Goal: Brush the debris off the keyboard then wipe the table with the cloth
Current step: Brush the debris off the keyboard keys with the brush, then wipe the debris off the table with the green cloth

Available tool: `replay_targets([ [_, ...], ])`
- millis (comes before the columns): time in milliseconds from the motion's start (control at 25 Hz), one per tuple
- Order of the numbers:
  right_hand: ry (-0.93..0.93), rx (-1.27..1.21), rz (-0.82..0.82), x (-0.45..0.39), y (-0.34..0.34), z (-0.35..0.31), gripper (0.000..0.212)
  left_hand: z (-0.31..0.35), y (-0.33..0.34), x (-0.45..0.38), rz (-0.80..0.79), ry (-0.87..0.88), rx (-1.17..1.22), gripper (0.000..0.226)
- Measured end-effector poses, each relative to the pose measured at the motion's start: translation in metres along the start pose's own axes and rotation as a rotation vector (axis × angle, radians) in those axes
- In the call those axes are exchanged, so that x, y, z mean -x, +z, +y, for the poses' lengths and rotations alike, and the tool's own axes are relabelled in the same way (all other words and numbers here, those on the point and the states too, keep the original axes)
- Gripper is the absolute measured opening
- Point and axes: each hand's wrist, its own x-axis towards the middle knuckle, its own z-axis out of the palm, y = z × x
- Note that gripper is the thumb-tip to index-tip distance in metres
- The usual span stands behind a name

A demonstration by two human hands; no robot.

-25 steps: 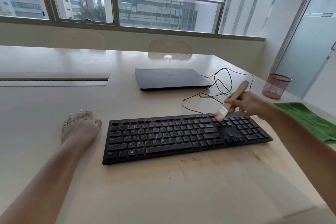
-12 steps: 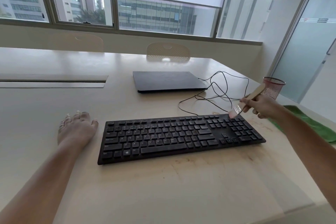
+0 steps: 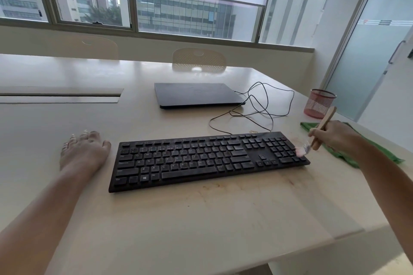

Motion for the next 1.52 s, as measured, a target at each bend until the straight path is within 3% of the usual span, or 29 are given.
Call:
replay_targets([
  [80, -0.014, -0.054, 0.125, 0.014, 0.003, -0.017, 0.032, -0.001, -0.001, -0.001, -0.017, 0.001, 0.001, 0.049],
  [160, -0.159, -0.27, 0.168, 0.04, 0.027, -0.052, 0.02, -0.002, -0.002, 0.003, -0.025, -0.015, 0.005, 0.049],
  [280, -0.444, -0.573, -0.116, 0.097, 0.077, -0.116, 0.014, -0.001, -0.004, 0.017, 0.046, -0.061, 0.013, 0.055],
  [360, -0.602, -0.576, -0.242, 0.138, 0.101, -0.154, 0.007, -0.002, -0.005, 0.026, 0.084, -0.065, 0.02, 0.059],
  [480, -0.734, -0.314, -0.153, 0.164, 0.107, -0.167, 0.01, -0.008, -0.004, 0.034, 0.071, -0.05, 0.026, 0.06],
  [600, -0.635, -0.164, -0.058, 0.141, 0.089, -0.133, 0.01, -0.01, -0.004, 0.035, 0.06, -0.044, 0.038, 0.06],
  [840, -0.4, -0.323, -0.014, 0.076, 0.056, -0.037, 0.019, -0.008, -0.006, 0.037, 0.055, -0.044, 0.054, 0.059],
  [1000, -0.248, -0.279, 0.096, 0.052, 0.039, 0.001, 0.025, -0.007, -0.005, 0.041, 0.063, -0.037, 0.051, 0.056],
  [1120, -0.129, -0.227, 0.109, 0.043, 0.027, 0.021, 0.01, -0.006, -0.008, 0.043, 0.072, -0.024, 0.062, 0.054],
  [1360, -0.095, -0.451, 0.462, 0.036, 0.028, 0.022, 0.008, -0.005, -0.011, 0.047, 0.094, 0.004, 0.12, 0.051],
  [1520, -0.182, -0.495, 0.476, 0.027, 0.039, 0.01, 0.004, -0.007, -0.012, 0.046, 0.109, 0.062, 0.149, 0.052],
])
